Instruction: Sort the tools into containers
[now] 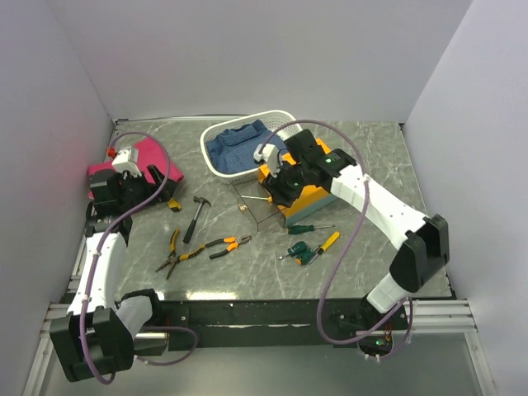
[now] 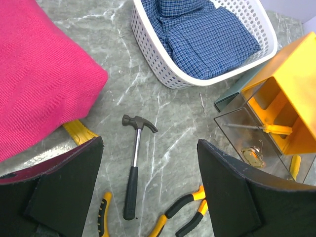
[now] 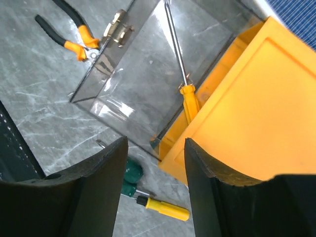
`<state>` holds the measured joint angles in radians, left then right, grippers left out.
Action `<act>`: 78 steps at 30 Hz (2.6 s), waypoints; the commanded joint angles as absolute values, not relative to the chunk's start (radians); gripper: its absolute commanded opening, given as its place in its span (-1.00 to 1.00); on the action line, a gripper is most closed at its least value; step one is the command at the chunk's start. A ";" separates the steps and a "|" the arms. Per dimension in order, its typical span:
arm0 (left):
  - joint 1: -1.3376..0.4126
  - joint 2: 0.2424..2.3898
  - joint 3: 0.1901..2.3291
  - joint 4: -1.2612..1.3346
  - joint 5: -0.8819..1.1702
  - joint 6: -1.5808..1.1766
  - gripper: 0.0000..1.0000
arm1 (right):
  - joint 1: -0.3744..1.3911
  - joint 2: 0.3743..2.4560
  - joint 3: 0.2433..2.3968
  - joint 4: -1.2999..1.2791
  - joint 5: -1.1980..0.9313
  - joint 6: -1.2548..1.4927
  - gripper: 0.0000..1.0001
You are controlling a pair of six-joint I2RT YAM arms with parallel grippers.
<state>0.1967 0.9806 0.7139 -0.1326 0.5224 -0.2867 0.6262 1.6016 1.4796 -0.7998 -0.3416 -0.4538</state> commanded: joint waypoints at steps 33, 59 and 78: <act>0.178 0.986 0.792 -0.144 0.514 -0.267 0.65 | 0.333 1.485 0.888 -0.825 -0.290 -1.578 0.12; 0.179 1.080 0.824 -0.068 0.514 -0.261 0.65 | 0.334 1.106 0.937 -1.264 -0.345 -1.782 -0.90; 0.179 1.060 0.813 -0.064 0.492 -0.262 0.67 | 0.535 1.567 1.589 -0.756 -0.848 -0.525 -1.00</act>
<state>0.1799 1.0801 0.7914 -0.0879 0.4992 -0.2749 0.4583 1.5158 1.5261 -0.8673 -0.8318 -0.7273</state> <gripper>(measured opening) 0.832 0.280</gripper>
